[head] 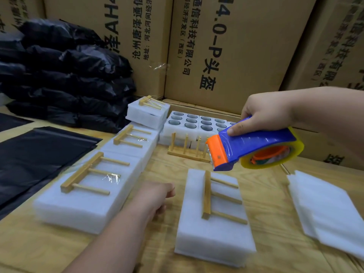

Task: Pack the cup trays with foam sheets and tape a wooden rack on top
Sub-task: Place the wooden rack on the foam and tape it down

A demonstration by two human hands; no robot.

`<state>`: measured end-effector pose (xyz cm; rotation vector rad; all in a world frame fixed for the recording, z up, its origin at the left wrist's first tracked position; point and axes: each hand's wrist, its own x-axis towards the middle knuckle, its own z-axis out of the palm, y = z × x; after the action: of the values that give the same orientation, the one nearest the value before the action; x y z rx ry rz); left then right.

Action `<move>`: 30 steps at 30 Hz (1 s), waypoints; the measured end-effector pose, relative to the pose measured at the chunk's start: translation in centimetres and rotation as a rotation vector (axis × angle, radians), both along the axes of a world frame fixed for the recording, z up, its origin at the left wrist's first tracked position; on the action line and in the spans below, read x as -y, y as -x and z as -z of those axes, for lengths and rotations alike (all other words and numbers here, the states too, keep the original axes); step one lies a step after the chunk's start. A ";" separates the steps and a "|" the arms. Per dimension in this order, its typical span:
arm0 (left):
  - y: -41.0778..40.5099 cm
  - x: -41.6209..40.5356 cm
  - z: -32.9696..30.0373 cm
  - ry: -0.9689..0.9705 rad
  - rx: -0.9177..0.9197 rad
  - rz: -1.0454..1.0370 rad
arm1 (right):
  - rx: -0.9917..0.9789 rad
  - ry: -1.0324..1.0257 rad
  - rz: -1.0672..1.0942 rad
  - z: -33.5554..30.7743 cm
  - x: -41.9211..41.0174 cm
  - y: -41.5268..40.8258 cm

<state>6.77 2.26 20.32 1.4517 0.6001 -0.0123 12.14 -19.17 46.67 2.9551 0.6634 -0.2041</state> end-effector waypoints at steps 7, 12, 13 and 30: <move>0.1 -0.3 1.9 -0.148 0.050 0.100 | -0.032 0.047 0.032 0.2 -1.8 0.1; 0.1 -0.4 2.2 -0.200 -0.013 0.152 | -0.013 0.064 0.052 0.5 -2.5 0.1; 0.1 -0.4 2.2 -0.211 -0.025 0.160 | -0.017 0.064 0.051 0.4 -2.7 0.1; 0.4 1.4 1.8 -0.552 -0.044 0.265 | -0.067 0.090 0.058 0.9 -3.0 -0.3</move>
<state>6.40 0.86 18.57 2.0648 0.4590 -0.0928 12.49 -16.19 45.81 2.8941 0.5602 -0.3309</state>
